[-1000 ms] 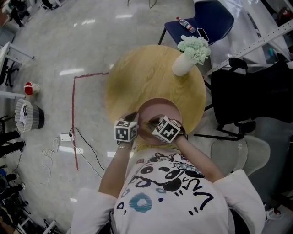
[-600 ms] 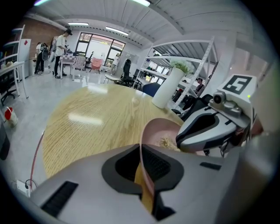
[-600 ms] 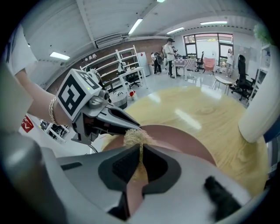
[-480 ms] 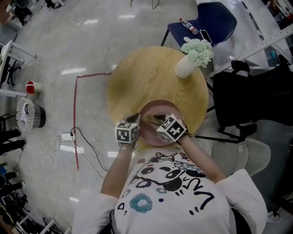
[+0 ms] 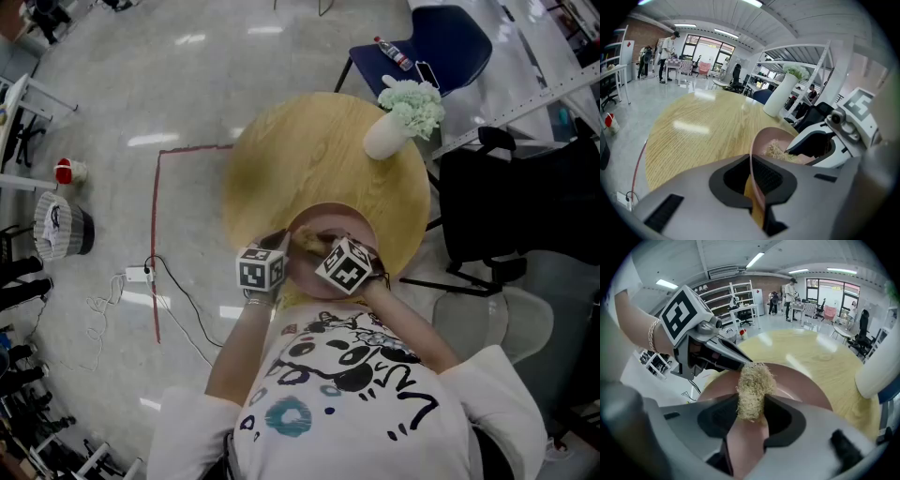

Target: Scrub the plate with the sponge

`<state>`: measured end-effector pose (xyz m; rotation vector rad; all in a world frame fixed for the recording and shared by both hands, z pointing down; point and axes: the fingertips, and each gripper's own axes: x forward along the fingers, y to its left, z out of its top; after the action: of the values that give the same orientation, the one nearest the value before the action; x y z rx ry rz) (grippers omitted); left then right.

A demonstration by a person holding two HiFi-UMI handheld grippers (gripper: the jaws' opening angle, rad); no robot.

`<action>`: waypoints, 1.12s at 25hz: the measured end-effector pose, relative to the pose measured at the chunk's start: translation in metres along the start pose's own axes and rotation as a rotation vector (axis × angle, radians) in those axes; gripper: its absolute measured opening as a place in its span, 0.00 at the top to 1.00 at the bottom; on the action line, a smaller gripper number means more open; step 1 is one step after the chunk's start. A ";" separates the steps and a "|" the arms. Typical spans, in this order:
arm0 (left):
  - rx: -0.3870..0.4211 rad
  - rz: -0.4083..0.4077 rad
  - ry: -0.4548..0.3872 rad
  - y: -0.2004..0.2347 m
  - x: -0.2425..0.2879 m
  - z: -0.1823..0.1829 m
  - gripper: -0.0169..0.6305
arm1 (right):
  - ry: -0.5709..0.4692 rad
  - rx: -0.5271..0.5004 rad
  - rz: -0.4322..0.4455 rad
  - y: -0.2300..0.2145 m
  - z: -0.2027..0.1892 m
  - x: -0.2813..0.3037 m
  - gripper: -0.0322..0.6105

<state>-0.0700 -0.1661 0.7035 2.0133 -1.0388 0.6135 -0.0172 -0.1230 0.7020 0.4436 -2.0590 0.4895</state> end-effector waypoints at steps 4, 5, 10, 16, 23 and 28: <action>0.013 0.003 -0.003 0.000 0.000 0.001 0.93 | -0.008 0.035 -0.074 -0.024 -0.003 -0.007 0.70; 0.012 0.003 -0.004 0.000 0.000 0.001 0.93 | -0.006 0.050 -0.084 -0.030 -0.005 -0.009 0.71; -0.006 0.015 -0.017 0.001 0.000 0.000 0.93 | 0.037 0.065 -0.116 -0.051 -0.021 -0.023 0.71; -0.004 0.018 -0.028 0.003 0.000 0.001 0.93 | 0.094 0.101 -0.115 -0.053 -0.052 -0.041 0.71; -0.009 0.019 -0.037 0.002 0.000 0.000 0.93 | 0.130 0.095 -0.044 -0.008 -0.074 -0.045 0.71; -0.015 0.014 -0.039 0.001 0.001 0.000 0.93 | 0.119 0.069 0.006 0.025 -0.066 -0.029 0.71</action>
<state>-0.0700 -0.1668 0.7050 2.0138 -1.0780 0.5745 0.0327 -0.0647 0.7043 0.4387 -1.9341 0.5782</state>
